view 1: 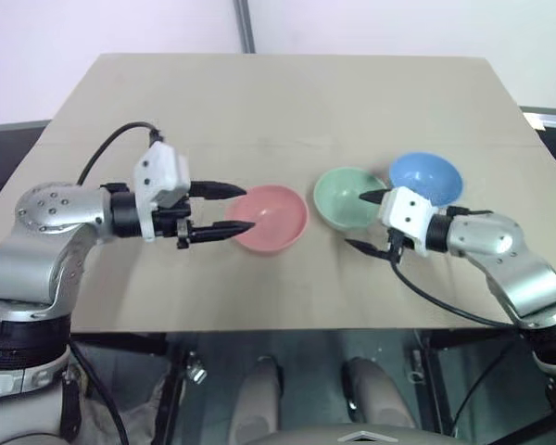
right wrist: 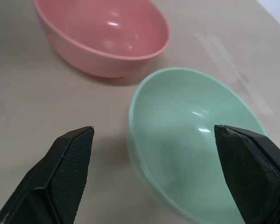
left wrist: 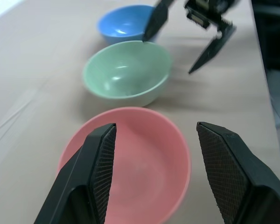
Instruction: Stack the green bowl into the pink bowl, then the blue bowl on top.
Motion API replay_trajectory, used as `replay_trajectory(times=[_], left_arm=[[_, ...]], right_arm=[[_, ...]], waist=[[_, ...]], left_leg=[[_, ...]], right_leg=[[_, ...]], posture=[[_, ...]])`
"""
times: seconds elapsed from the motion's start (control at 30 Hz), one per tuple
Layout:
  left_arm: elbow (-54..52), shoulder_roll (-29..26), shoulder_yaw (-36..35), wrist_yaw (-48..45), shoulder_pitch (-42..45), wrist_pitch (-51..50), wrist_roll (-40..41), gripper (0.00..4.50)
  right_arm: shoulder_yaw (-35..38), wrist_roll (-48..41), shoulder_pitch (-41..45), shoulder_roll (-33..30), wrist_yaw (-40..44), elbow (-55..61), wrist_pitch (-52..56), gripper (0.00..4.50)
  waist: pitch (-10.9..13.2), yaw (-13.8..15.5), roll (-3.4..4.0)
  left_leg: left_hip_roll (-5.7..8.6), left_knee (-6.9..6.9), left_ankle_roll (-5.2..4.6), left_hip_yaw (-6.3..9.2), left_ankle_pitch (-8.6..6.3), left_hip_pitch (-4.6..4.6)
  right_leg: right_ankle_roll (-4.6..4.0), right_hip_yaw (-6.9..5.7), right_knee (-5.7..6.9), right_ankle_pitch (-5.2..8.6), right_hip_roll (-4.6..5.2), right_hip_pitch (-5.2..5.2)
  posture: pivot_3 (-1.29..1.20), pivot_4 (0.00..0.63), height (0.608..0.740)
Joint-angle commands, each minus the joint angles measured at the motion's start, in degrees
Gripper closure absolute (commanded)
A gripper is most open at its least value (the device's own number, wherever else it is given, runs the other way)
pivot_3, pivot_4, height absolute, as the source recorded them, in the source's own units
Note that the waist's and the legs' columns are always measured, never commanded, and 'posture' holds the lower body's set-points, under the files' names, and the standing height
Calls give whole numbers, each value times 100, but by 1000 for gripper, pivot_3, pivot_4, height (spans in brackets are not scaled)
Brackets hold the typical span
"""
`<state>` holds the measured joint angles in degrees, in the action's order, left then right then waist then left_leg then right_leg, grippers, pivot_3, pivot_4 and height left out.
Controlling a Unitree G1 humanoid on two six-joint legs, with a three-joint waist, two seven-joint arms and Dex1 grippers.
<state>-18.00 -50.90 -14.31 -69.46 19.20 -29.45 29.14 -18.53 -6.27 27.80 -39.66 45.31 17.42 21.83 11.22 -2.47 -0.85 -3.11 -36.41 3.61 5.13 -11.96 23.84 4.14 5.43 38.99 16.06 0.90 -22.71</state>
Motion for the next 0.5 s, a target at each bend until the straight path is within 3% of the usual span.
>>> replay_trajectory(times=[0.03, 0.13, 0.23, 0.3, 0.5], left_arm=[[-232, -145, -780, -472, -465, -173, 940, 1077], [-200, -287, -928, -540, -741, -67, 977, 33], [-207, -404, -949, -517, -879, -135, 1053, 33], [-219, -482, -912, -592, -982, -86, 1034, 0], [-177, -471, -833, -531, -1016, -36, 1039, 0]], right_arm=[[-238, 380, 360, 155, 223, -415, -489, 0], [-363, 563, 461, 248, 368, -658, -686, 0], [-400, 718, 492, 326, 448, -858, -825, 0], [-396, 791, 518, 395, 478, -976, -801, 553], [-358, 1032, 537, 363, 625, -1034, -936, 2994]], waist=[[2, -7, -3], [2, 10, -2], [2, 16, -2], [3, 2, -2], [3, 1, -1]], left_leg=[[0, 0, 0, -1, 0, 1], [-1, 1, 0, 1, 0, 1], [-1, 1, 0, 1, 0, 0], [-1, 0, 0, -1, 0, -1], [-2, 2, 0, 0, 0, -1]], right_leg=[[-1, 1, 0, 0, 1, 0], [-1, -2, 1, 0, -1, -2], [-1, -2, 1, 0, 0, 0], [-1, -1, 1, 0, 0, 1], [-2, -2, 1, 0, -1, -1]], posture=[[0, 150, 740], [0, 150, 740], [0, 150, 740], [0, 150, 740], [0, 150, 740]])
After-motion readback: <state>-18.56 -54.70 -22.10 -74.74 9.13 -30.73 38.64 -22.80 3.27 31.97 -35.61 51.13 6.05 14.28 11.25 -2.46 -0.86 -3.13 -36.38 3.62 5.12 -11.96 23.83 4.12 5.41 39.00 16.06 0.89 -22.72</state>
